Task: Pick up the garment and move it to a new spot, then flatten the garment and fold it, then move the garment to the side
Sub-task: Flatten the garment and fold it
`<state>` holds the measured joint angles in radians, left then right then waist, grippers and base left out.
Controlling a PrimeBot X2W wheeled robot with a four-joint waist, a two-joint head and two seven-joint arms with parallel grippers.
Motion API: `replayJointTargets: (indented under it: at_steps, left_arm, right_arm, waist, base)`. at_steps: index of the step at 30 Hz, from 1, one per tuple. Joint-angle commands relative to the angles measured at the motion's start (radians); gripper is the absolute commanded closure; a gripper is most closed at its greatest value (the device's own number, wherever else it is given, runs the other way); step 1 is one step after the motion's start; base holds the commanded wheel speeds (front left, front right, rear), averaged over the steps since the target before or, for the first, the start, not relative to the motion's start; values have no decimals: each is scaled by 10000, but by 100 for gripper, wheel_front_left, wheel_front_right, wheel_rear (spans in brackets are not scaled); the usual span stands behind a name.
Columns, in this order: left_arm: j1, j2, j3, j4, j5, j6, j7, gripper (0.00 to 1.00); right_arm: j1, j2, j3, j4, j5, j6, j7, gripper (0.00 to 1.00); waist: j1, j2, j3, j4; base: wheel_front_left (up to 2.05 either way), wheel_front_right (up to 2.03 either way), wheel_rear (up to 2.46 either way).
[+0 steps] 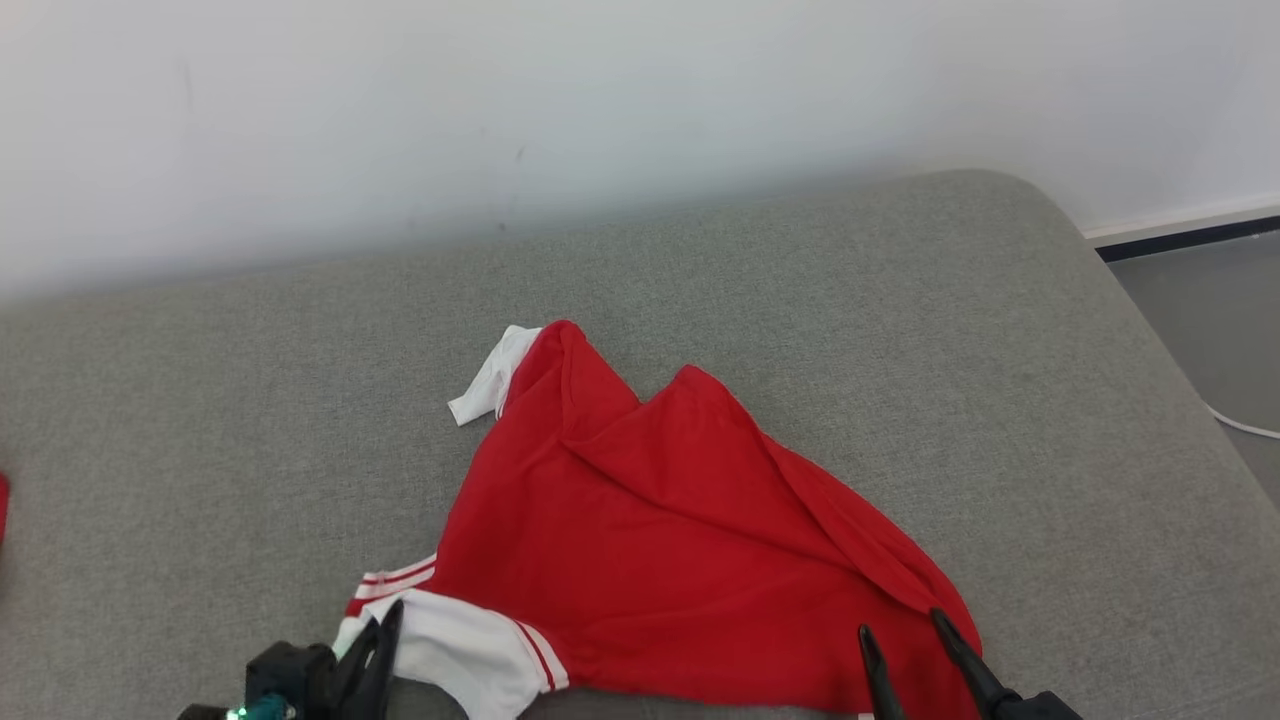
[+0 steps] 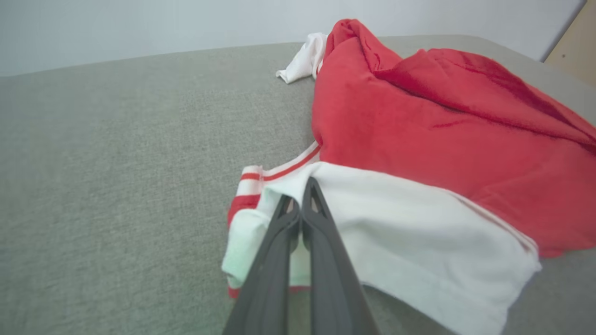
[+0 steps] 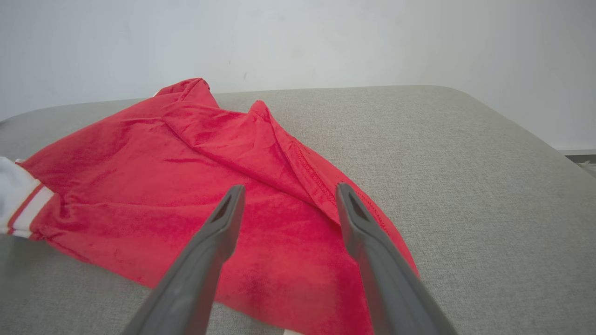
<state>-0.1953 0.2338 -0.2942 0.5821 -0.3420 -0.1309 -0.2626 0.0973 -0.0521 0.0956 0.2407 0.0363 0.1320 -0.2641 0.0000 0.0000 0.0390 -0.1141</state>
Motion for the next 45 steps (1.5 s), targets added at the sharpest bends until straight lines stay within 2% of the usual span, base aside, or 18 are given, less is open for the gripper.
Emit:
replayJointTargets:
  at_steps: [1,6,7,8,13,19,28,33,37,45]
  left_arm:
    - [-221,36,62,25,41,29,-34,100]
    - [-613,-17,167,420,254,29,-34,98]
    - [-665,-52,209,464,272,29,-34,27]
    - [-689,-85,246,502,285,29,-34,0]
    - [-279,-264,889,120,483,29,-34,0]
    - [801,-626,1819,-1332,732,29,-34,0]
    - [2412,-729,2176,-2873,867,29,-34,0]
    - [3265,-385,1680,-3279,1003,29,-34,0]
    - [3339,-99,1132,-2922,1149,29,-34,0]
    - [2969,46,553,-1844,1358,29,-34,0]
  right_arm:
    - [-103,-1,19,14,-9,-26,-3,0]
    - [-101,6,26,113,40,-26,-3,0]
    - [-101,7,31,133,53,-26,-3,0]
    - [-103,7,32,143,65,-26,-3,0]
    - [-74,15,-33,119,131,-27,-3,0]
    - [-12,22,-70,73,213,-27,-3,0]
    - [44,18,-123,15,323,-27,-3,0]
    - [71,24,-263,-64,353,-27,-3,0]
    - [91,23,-197,21,373,-27,-3,0]
    - [82,22,-179,68,315,-27,-3,0]
  waist:
    - [0,0,5,-14]
    - [0,0,7,20]
    - [0,0,6,30]
    - [0,0,7,44]
    - [0,0,70,187]
    - [0,0,199,406]
    - [0,0,297,600]
    - [0,0,310,719]
    - [0,0,264,765]
    - [0,0,155,670]
  base:
    - [0,0,0]
    - [0,0,0]
    - [0,0,0]
    - [0,0,0]
    - [0,0,0]
    - [0,0,0]
    - [0,0,0]
    - [0,0,0]
    - [0,0,0]
    - [0,0,0]
